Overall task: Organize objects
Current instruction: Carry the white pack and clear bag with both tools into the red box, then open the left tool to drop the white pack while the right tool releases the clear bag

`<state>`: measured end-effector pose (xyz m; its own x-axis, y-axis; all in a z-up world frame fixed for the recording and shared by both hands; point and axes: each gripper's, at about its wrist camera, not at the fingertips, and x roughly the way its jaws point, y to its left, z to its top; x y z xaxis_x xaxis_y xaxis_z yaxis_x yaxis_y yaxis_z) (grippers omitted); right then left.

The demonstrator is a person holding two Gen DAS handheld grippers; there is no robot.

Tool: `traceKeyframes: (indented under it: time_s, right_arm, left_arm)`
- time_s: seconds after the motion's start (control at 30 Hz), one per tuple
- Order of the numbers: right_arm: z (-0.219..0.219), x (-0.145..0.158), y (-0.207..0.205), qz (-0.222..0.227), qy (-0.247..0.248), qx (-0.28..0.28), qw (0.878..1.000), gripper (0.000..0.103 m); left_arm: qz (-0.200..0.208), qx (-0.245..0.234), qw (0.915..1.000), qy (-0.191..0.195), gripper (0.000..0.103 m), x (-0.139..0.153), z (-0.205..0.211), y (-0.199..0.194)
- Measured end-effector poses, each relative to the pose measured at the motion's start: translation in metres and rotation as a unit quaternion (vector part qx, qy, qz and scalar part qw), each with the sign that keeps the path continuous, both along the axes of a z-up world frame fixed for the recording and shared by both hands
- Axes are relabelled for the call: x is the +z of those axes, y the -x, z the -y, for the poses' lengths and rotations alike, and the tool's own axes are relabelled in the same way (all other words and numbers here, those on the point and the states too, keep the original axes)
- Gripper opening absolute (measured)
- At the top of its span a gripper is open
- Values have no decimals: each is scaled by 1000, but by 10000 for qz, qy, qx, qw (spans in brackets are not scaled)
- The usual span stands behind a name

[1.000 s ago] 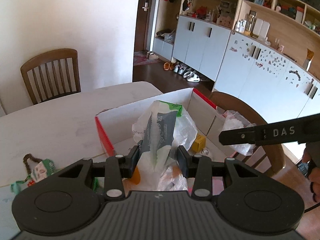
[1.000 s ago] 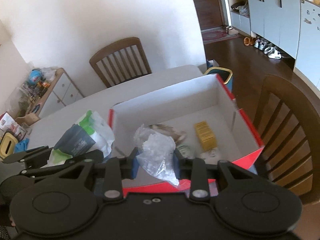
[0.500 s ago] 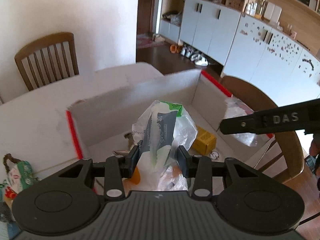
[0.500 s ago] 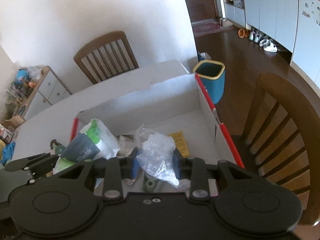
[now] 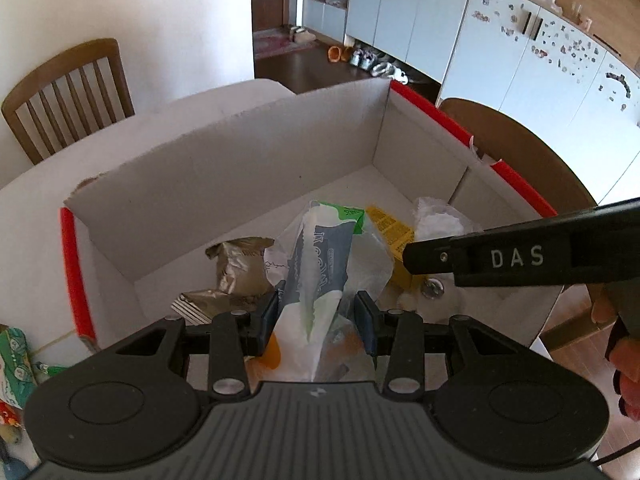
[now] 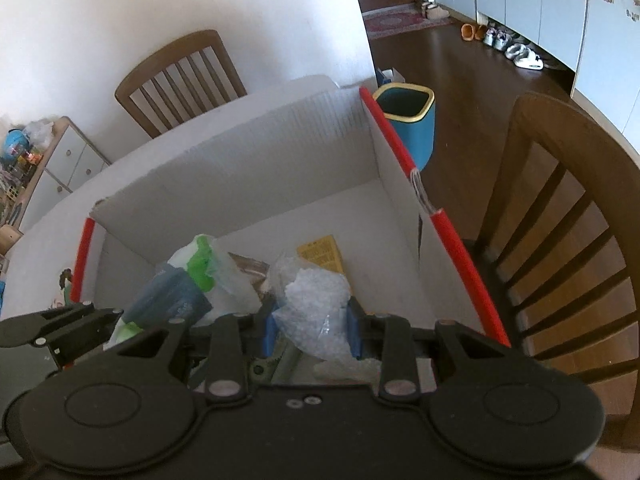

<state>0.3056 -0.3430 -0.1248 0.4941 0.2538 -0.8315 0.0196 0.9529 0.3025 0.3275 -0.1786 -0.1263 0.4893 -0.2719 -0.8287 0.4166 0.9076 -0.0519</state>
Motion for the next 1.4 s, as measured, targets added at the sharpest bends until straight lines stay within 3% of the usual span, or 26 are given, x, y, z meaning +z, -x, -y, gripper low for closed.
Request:
traceKeyframes:
  time_s: [0.23,0.47,0.73,1.4]
  right_arm:
    - [3,-5,1,-67,-32,12,10000,34]
    - [5,-6,-1,-101,58,-30,9999,37]
    - [2,-3,1,-50,127,-5,9999,45]
    - [-1,43,32,401,52,156,9991,52]
  left_arm:
    - [-300,-16,9995,-21,42,-11,-1,-8]
    - [-399,-20,9992,36,50,-14,0,-10]
    - [-250,24,9997,21,59,-8,1,-6]
    - [263,281,9976,576,59,40,-26,22]
